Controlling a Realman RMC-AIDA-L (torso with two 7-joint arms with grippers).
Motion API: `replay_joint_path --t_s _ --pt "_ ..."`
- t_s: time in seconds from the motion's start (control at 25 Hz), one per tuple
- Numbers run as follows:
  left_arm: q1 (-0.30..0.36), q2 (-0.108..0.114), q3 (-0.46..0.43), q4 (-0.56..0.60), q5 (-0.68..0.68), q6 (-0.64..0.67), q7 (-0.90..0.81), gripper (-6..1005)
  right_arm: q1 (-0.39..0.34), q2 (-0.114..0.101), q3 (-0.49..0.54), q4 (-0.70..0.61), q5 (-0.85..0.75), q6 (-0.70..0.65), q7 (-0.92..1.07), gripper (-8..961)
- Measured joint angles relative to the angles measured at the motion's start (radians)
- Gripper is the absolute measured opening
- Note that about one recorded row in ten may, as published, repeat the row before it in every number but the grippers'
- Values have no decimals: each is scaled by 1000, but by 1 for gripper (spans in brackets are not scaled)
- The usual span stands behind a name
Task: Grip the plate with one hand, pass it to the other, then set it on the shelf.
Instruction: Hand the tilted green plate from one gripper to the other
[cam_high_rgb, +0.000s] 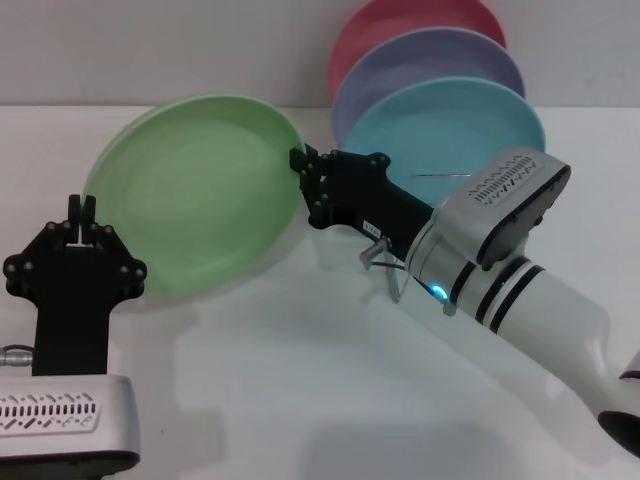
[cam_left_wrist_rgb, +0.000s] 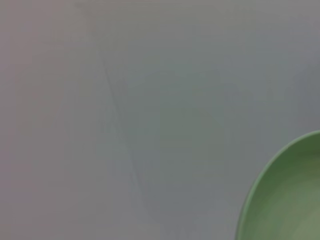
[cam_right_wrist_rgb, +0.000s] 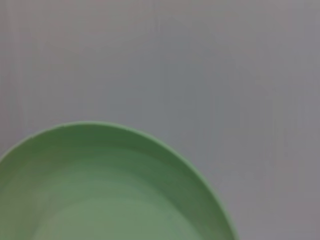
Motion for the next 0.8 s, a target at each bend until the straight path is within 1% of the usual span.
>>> replay_joint_path --t_s 0.2,0.44,0.8 --pt "0 1 6 1 0 -1 -1 154 -4 0 11 1 -2 7 -8 24" --pt "-2 8 7 3 2 -18 -5 158 -4 0 13 1 -3 9 -8 23" --pt "-14 10 3 18 3 -18 -7 163 -3 -1 19 1 -3 11 -11 19"
